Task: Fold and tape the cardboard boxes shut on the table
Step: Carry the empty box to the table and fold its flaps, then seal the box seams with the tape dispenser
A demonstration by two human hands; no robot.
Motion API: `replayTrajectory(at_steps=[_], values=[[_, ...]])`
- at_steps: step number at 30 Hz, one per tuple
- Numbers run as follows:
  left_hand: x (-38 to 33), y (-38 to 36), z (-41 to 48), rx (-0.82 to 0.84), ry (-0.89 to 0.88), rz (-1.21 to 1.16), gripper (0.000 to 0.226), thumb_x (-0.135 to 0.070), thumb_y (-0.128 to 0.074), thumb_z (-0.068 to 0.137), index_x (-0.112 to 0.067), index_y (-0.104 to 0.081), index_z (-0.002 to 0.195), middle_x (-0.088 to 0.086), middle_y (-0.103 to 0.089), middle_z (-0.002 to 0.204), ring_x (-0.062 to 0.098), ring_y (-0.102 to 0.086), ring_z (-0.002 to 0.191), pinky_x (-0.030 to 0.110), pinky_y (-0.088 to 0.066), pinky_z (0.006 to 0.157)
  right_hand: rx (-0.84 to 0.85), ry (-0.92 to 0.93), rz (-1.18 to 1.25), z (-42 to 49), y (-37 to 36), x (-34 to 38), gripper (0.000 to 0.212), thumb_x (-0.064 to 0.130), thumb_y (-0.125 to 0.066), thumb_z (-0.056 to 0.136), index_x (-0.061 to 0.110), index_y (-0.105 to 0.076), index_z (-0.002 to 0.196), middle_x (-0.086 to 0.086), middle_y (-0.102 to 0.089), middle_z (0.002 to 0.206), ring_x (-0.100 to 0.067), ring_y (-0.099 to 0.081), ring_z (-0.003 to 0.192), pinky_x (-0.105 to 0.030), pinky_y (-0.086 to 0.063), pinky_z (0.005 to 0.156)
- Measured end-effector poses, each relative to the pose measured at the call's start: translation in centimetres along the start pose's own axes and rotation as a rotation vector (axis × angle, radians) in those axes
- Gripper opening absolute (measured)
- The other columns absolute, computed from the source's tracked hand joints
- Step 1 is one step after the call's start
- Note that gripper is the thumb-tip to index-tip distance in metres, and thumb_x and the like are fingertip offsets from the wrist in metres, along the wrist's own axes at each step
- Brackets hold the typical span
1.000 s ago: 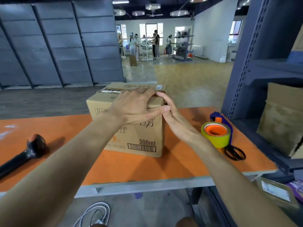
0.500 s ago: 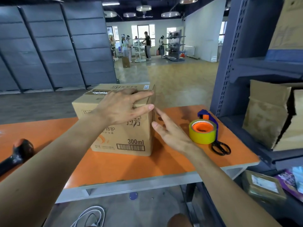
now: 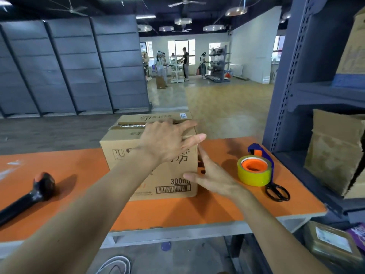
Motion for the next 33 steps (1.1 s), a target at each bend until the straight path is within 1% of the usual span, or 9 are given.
replayTrajectory(at_steps=[5, 9, 15, 20, 22, 26, 28, 31, 33], values=[[-1.2, 0.3, 0.5, -0.063, 0.067, 0.061, 0.092, -0.088, 0.014, 0.077, -0.050, -0.027, 0.150, 0.015, -0.067, 0.112, 0.039, -0.068, 0.097, 0.049, -0.055, 0.085, -0.030, -0.060, -0.140, -0.5, 4.1, -1.3, 0.079, 0.023, -0.072, 0.092, 0.039, -0.030, 0.156, 0.009, -0.051, 0.147, -0.005, -0.049, 0.127, -0.027, -0.039, 0.108], [-1.4, 0.3, 0.6, -0.055, 0.102, 0.059, 0.089, -0.087, 0.010, 0.079, -0.050, -0.030, 0.149, 0.017, -0.065, 0.117, 0.042, -0.066, 0.104, 0.053, -0.053, 0.091, -0.108, -0.075, -0.231, -0.6, 5.5, -1.2, 0.061, 0.023, -0.068, 0.094, 0.031, -0.045, 0.150, 0.005, -0.058, 0.140, -0.011, -0.053, 0.127, -0.027, -0.040, 0.106], [-2.6, 0.3, 1.1, -0.051, 0.072, 0.025, 0.088, -0.087, 0.010, 0.079, -0.051, -0.028, 0.150, 0.016, -0.064, 0.123, 0.043, -0.064, 0.110, 0.053, -0.053, 0.092, -0.246, -0.128, -0.344, -0.8, 7.8, -1.6, 0.046, 0.028, -0.061, 0.098, 0.025, -0.055, 0.144, 0.000, -0.059, 0.143, -0.020, -0.047, 0.136, -0.032, -0.039, 0.111], [-3.3, 0.0, 2.0, -0.039, 0.037, 0.017, 0.086, -0.088, 0.012, 0.080, -0.054, -0.023, 0.150, 0.015, -0.062, 0.130, 0.043, -0.062, 0.115, 0.053, -0.053, 0.094, -0.462, -0.417, -0.641, -3.0, 13.0, -5.8, 0.041, 0.026, -0.058, 0.095, 0.017, -0.058, 0.136, -0.012, -0.056, 0.129, -0.035, -0.036, 0.125, -0.041, -0.042, 0.102], [-3.6, -0.1, 2.3, -0.050, 0.028, 0.025, 0.086, -0.088, 0.013, 0.079, -0.054, -0.023, 0.149, 0.015, -0.061, 0.133, 0.044, -0.062, 0.115, 0.053, -0.053, 0.094, -0.462, -0.529, -0.681, -3.7, 13.9, -7.5, 0.047, 0.023, -0.059, 0.090, 0.014, -0.052, 0.136, -0.015, -0.048, 0.127, -0.036, -0.036, 0.119, -0.042, -0.040, 0.099], [-4.0, -0.4, 2.8, -0.039, 0.040, 0.020, 0.088, -0.095, 0.011, 0.075, -0.057, -0.022, 0.148, 0.013, -0.061, 0.133, 0.043, -0.062, 0.116, 0.051, -0.052, 0.092, -0.384, -0.684, -0.601, -3.3, 13.7, -10.3, 0.061, 0.019, -0.060, 0.089, 0.003, -0.038, 0.144, -0.020, -0.044, 0.139, -0.038, -0.039, 0.129, -0.042, -0.042, 0.103], [-3.9, -0.5, 2.9, -0.036, 0.041, 0.026, 0.085, -0.096, 0.009, 0.075, -0.059, -0.019, 0.147, 0.012, -0.061, 0.132, 0.043, -0.063, 0.113, 0.051, -0.052, 0.090, -0.409, -0.730, -0.583, -2.9, 14.0, -11.2, 0.055, 0.016, -0.059, 0.090, 0.003, -0.044, 0.141, -0.019, -0.051, 0.136, -0.037, -0.046, 0.128, -0.041, -0.047, 0.097], [-3.8, -0.6, 2.9, -0.042, 0.040, 0.015, 0.078, -0.093, 0.007, 0.078, -0.060, -0.018, 0.144, 0.013, -0.062, 0.130, 0.042, -0.064, 0.111, 0.052, -0.052, 0.090, -0.458, -0.772, -0.623, -2.8, 14.6, -11.5, 0.040, 0.015, -0.063, 0.089, 0.008, -0.056, 0.128, -0.011, -0.063, 0.111, -0.033, -0.062, 0.113, -0.037, -0.049, 0.076], [-3.8, -0.7, 2.9, -0.042, 0.047, 0.009, 0.079, -0.092, 0.006, 0.080, -0.058, -0.022, 0.145, 0.014, -0.062, 0.129, 0.043, -0.065, 0.110, 0.053, -0.052, 0.089, -0.484, -0.739, -0.667, -2.4, 14.7, -10.9, 0.040, 0.014, -0.064, 0.089, 0.008, -0.054, 0.127, -0.011, -0.064, 0.113, -0.033, -0.063, 0.111, -0.036, -0.046, 0.072]])
Point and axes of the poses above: each hand's wrist, its own z-axis towards the middle knuckle, its own y-axis out of the back of the hand, x = y × z, the point moved 6 cm from there along z, towards the middle knuckle
